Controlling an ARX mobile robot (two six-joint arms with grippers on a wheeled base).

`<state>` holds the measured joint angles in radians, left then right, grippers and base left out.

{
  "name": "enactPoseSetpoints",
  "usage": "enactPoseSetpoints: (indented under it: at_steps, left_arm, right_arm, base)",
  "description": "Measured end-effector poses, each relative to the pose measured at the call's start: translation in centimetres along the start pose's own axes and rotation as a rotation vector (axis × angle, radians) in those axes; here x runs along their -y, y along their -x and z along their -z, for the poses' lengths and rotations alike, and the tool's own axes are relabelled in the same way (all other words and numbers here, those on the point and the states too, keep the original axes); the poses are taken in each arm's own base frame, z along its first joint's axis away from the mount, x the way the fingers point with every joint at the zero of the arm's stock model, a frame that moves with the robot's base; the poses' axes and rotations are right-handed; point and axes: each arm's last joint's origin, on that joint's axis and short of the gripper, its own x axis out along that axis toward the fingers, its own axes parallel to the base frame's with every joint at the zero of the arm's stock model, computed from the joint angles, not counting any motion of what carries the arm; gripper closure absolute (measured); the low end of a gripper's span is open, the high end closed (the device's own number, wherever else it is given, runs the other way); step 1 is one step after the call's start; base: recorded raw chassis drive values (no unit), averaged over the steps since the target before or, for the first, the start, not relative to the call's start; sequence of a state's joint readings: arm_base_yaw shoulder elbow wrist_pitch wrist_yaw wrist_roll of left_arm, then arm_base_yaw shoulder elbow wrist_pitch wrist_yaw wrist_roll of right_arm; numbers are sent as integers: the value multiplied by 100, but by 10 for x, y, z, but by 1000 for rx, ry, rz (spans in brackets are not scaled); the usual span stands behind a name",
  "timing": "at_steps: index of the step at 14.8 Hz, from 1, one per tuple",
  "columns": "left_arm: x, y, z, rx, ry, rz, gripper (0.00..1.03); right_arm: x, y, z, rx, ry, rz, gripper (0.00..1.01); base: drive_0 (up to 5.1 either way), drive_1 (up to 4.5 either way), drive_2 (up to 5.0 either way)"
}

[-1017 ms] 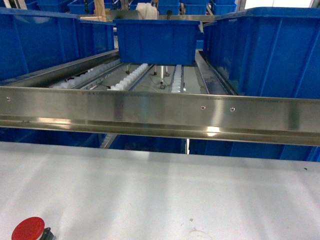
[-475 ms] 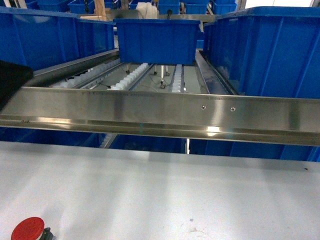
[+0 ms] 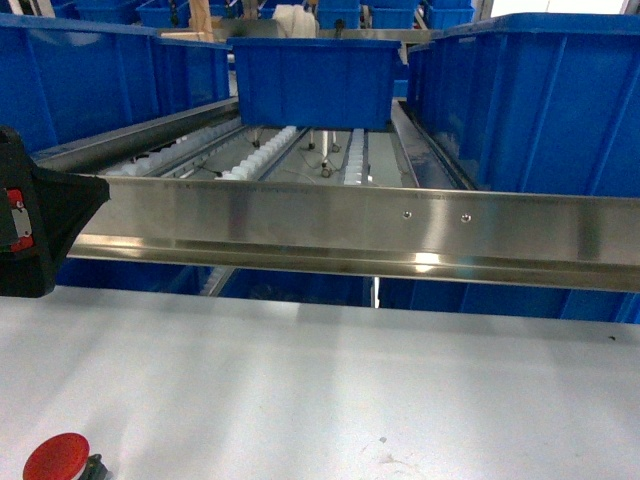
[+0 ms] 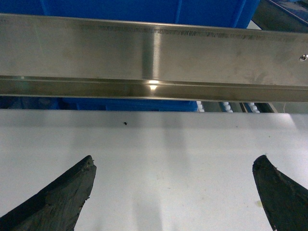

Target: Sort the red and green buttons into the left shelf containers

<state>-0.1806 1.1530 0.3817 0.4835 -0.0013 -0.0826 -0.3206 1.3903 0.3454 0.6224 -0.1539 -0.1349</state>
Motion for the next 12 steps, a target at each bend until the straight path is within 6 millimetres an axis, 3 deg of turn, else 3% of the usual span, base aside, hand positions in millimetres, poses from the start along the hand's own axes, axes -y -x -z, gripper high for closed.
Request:
enactPoseSetpoints:
  at_steps: [3,9,12]
  left_arm:
    - [0,0,0,0,0,0,5]
    - [0,0,0,0,0,0,5]
    - [0,0,0,0,0,0,5]
  right_arm:
    - [-1,-4,6,-35,13,-25,3]
    - [7,-52,33,-265,22,-91,3]
    - [17,-58,54,-348,12,-61,3]
  base:
    - [0,0,0]
    - [0,0,0]
    - [0,0,0]
